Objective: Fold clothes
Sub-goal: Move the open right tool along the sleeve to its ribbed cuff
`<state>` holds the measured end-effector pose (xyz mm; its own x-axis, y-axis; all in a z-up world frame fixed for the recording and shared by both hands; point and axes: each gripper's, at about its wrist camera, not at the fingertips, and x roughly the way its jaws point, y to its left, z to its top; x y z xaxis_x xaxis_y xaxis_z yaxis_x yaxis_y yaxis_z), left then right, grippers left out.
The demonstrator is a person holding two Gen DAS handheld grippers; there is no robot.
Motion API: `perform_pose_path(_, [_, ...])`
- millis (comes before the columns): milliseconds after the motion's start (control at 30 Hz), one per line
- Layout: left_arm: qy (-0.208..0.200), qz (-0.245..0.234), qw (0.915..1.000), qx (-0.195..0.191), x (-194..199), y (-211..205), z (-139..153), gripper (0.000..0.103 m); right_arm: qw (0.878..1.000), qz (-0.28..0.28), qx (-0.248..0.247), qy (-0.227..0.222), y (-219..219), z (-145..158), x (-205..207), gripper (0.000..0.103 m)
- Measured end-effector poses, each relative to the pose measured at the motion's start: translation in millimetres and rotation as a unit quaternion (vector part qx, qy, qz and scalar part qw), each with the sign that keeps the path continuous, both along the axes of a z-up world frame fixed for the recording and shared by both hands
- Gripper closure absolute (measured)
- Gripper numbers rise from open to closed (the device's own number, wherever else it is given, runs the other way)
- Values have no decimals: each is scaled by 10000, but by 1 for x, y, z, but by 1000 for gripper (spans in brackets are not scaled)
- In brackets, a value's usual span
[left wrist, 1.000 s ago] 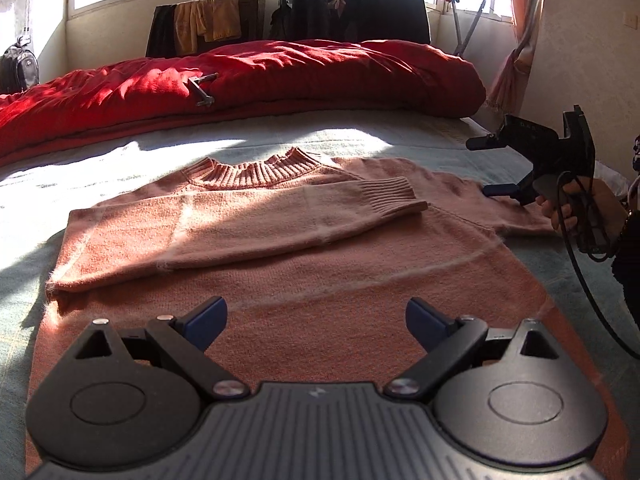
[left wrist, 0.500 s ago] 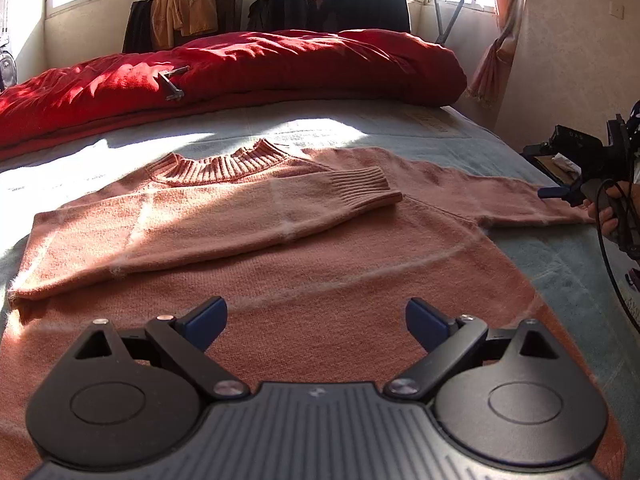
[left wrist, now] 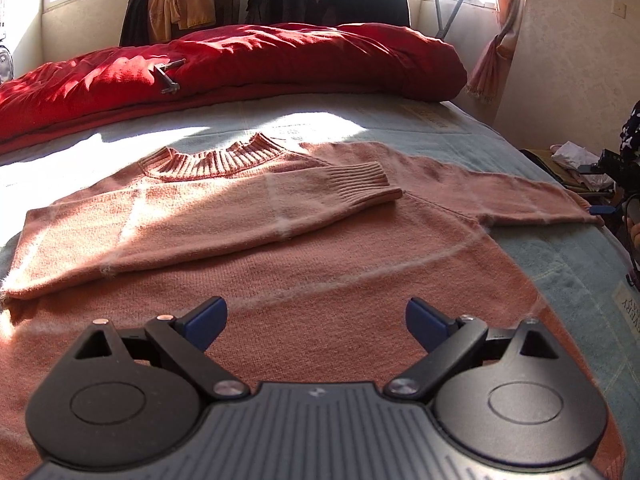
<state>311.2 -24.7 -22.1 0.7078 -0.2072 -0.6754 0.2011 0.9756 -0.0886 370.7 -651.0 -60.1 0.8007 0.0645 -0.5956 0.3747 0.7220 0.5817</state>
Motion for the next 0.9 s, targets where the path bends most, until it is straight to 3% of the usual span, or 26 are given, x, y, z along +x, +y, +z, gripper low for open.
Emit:
perform_pose_path(233, [32,-161,9998,87,-1,-12,-1,7,9993,314,-191,-117,9,1,21,0])
perform_pose_path(500, [88,-271,9996,89,3,-17,-4,7,9995,-256,-132,-91,-7,2,7,0])
perform_pose_path(600, [91,-380,9992,66,6,-22,-6,7,9996,204,137,-163,2,9,1,0])
perform_pose_path(900, [134,-430,9990,-28,8,-17,-10,7,9973,697,-91,215,37,17,-5,0])
